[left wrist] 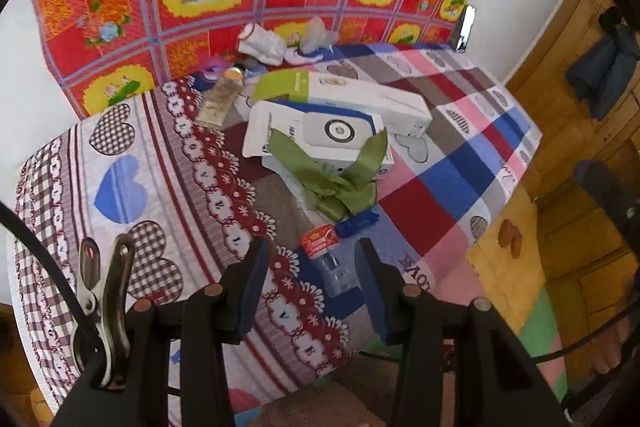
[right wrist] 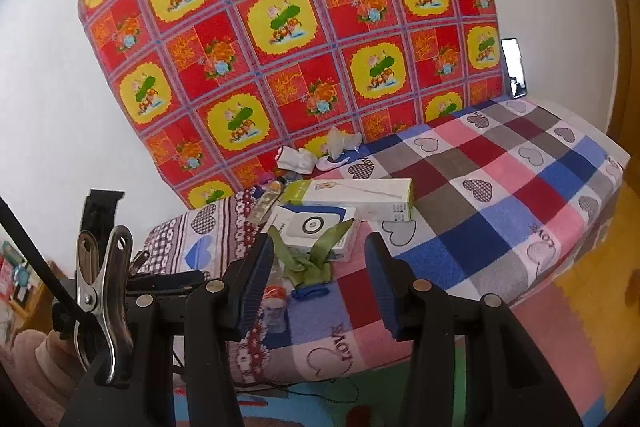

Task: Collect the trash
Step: 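Reach the left tool to the clear bottle while the right tool reaches the green ribbon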

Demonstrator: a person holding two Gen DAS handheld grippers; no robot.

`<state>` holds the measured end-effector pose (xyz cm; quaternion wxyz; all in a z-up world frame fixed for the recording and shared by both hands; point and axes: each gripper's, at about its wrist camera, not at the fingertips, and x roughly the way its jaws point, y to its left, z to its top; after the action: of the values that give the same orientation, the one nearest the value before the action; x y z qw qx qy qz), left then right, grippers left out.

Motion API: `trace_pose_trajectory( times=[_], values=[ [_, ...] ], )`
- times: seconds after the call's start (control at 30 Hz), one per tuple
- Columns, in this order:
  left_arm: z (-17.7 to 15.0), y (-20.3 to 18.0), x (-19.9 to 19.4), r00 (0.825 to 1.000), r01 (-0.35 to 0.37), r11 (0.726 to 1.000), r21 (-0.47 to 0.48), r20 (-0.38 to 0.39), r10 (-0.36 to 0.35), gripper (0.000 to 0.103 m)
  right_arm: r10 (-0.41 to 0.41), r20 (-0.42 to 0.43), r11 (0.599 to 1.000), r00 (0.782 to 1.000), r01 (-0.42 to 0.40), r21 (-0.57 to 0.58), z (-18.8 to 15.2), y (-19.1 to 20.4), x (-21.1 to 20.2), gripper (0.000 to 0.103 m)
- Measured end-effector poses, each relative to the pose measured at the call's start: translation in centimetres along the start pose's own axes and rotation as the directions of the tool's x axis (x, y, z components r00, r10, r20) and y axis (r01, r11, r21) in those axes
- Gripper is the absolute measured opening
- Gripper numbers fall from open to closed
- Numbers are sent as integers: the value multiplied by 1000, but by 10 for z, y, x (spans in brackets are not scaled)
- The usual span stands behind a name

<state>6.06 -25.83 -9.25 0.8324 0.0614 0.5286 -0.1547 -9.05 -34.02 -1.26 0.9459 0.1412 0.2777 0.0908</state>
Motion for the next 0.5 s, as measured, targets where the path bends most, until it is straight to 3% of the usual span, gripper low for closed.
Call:
trace_pose_trajectory(
  times=[0.13,0.5],
  values=[
    [1,-8,22,1000,3,999,-43,-25,-4,47,35,-40,998,999,-37,-46,12,-13,13,49],
    [-3,-18,72,986,-144,976,-165,-110,127,47,144,-156,975,977,-168,-146,31,-51,47,49]
  ],
)
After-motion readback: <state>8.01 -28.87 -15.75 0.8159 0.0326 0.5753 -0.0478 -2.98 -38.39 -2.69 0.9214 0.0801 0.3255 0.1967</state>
